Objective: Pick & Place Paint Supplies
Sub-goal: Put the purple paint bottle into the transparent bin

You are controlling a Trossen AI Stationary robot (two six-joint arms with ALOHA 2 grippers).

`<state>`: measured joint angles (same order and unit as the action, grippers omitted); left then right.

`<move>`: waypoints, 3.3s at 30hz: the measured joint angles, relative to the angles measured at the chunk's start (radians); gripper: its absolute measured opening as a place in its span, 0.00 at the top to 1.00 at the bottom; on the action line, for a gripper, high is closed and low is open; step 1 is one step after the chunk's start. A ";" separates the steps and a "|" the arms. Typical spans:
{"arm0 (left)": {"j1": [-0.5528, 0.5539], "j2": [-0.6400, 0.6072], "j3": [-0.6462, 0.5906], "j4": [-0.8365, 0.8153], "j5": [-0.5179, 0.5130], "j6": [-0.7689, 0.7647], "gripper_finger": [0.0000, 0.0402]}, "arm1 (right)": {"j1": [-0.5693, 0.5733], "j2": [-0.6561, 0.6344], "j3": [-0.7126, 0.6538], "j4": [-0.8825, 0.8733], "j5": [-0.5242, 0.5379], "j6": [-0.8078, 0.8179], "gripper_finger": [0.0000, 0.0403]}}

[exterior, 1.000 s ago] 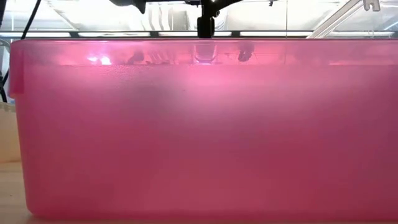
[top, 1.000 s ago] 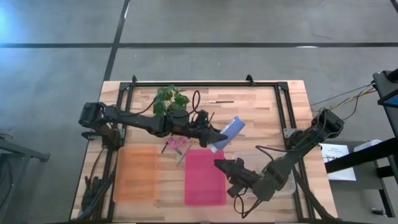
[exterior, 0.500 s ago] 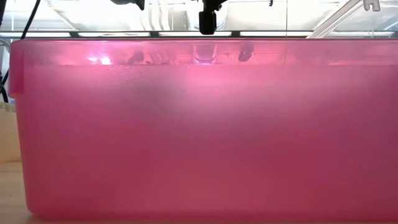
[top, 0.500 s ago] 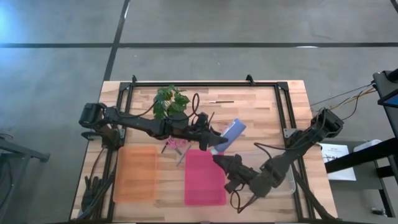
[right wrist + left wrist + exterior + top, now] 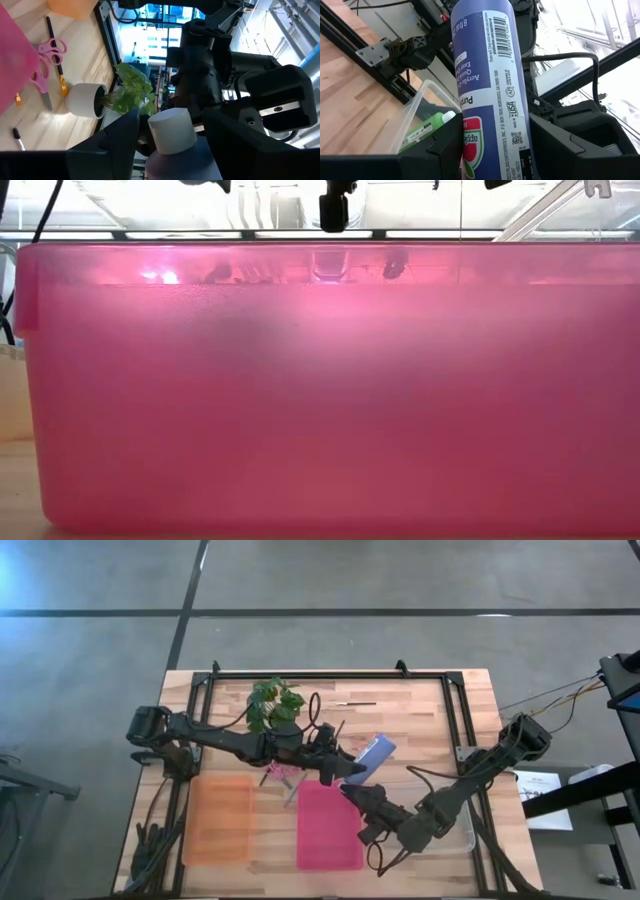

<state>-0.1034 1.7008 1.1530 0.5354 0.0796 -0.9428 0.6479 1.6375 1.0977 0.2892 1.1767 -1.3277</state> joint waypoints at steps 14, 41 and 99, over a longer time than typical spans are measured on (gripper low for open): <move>-0.008 0.000 0.000 -0.003 -0.010 0.004 0.50 | -0.031 0.000 0.000 0.002 -0.008 -0.023 0.46; -0.021 0.000 0.000 -0.004 -0.013 0.011 0.50 | -0.032 0.000 -0.004 -0.020 0.003 -0.116 0.48; 0.007 -0.015 0.012 0.019 -0.084 0.286 0.02 | -0.033 -0.002 -0.005 -0.012 0.016 -0.124 0.72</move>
<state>-0.0961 1.6857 1.1652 0.5541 -0.0039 -0.6569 0.6147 1.6356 1.0931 0.2777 1.1930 -1.4522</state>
